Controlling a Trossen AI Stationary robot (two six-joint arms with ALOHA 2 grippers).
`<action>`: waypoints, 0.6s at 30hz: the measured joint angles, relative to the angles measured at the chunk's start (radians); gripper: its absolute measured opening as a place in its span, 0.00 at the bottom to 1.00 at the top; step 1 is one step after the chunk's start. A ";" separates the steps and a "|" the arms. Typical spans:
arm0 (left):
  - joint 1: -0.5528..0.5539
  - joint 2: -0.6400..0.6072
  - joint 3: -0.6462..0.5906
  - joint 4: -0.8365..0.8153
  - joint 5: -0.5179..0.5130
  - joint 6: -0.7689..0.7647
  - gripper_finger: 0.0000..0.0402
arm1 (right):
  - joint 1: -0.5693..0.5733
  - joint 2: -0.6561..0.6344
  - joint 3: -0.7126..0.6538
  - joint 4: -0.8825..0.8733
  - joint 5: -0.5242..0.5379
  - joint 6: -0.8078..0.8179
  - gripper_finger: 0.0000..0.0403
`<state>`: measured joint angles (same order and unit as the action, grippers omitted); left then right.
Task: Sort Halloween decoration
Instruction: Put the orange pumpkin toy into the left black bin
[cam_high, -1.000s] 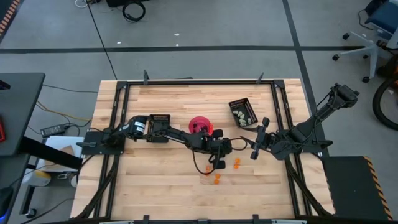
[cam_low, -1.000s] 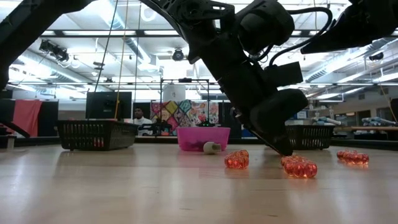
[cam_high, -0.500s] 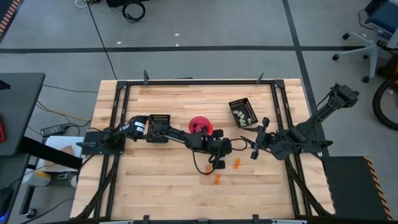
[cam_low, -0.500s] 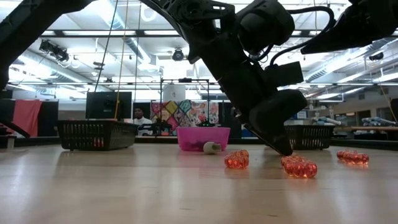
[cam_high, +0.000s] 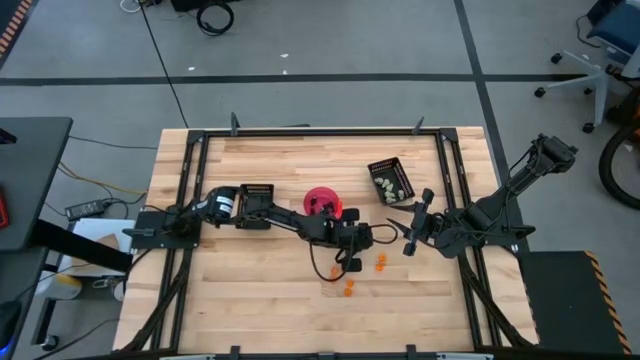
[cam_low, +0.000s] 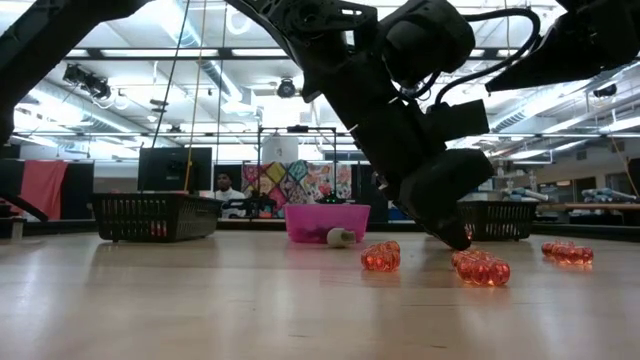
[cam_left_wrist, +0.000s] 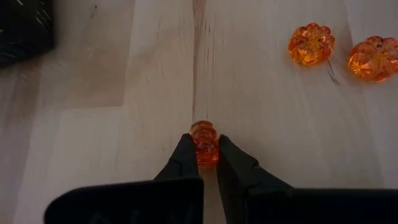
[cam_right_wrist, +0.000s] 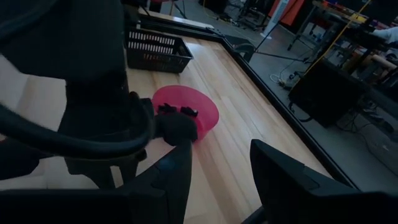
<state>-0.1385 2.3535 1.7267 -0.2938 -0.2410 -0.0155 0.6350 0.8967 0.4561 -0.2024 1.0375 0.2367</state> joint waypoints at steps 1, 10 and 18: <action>-0.001 -0.003 -0.001 0.004 -0.012 0.002 0.04 | 0.000 0.000 0.000 0.000 0.000 0.000 0.41; -0.023 -0.053 -0.005 -0.031 -0.067 0.033 0.03 | 0.000 0.000 0.000 -0.004 -0.003 0.008 0.41; -0.062 -0.089 -0.005 -0.083 -0.110 0.006 0.03 | 0.000 0.000 0.000 -0.021 -0.002 0.023 0.41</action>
<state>-0.2009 2.2649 1.7222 -0.3765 -0.3512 -0.0094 0.6350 0.8963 0.4557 -0.2237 1.0359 0.2592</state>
